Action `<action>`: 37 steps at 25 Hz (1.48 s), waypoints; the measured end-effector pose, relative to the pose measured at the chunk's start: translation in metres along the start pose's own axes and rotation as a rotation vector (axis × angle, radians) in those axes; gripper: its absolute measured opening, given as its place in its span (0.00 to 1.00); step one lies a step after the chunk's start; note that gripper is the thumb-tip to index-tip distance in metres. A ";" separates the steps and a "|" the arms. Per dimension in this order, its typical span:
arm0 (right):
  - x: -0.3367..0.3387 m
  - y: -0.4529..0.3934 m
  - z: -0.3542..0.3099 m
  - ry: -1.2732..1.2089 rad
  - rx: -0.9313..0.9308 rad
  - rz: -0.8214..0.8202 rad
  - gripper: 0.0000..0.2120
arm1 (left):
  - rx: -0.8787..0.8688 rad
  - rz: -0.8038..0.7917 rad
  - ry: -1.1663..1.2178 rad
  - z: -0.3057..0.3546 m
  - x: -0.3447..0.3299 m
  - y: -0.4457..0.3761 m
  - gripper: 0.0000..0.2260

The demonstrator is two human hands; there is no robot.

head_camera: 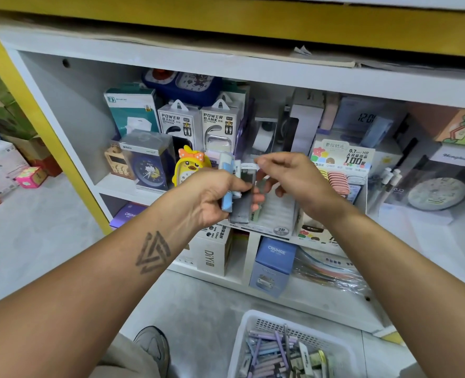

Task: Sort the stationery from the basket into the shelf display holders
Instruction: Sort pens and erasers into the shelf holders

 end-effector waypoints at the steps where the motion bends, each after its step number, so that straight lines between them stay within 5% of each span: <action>1: -0.004 0.004 -0.001 -0.125 -0.032 -0.053 0.08 | -0.008 -0.018 -0.014 0.000 -0.004 0.000 0.10; 7: 0.036 0.029 -0.003 -0.320 -0.082 0.017 0.07 | -0.010 -0.106 -0.047 -0.007 -0.038 -0.005 0.15; 12: 0.098 0.057 -0.004 -0.306 -0.031 0.050 0.05 | 0.030 -0.125 0.028 -0.018 -0.061 -0.009 0.08; 18: 0.167 0.084 -0.013 0.367 0.063 0.316 0.10 | 0.002 -0.003 -0.102 -0.027 -0.066 -0.016 0.04; 25: 0.165 0.085 -0.014 0.777 0.097 0.290 0.03 | 0.043 -0.070 -0.164 -0.035 -0.084 -0.019 0.03; 32: 0.156 0.091 -0.026 0.927 0.266 0.346 0.06 | 0.086 -0.155 -0.146 -0.038 -0.103 -0.022 0.11; 37: 0.144 0.082 -0.010 0.983 0.205 0.263 0.06 | 0.118 -0.198 -0.097 -0.039 -0.108 -0.023 0.09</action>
Point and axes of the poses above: each hand's wrist, its own y-axis away from the middle knuckle, its own x-axis out of the back of the hand, z = x × y, the point moved 9 cm from there along -y, towards the middle knuckle, and after that the axes turned 4 degrees about -z, right-handed, at the moved point
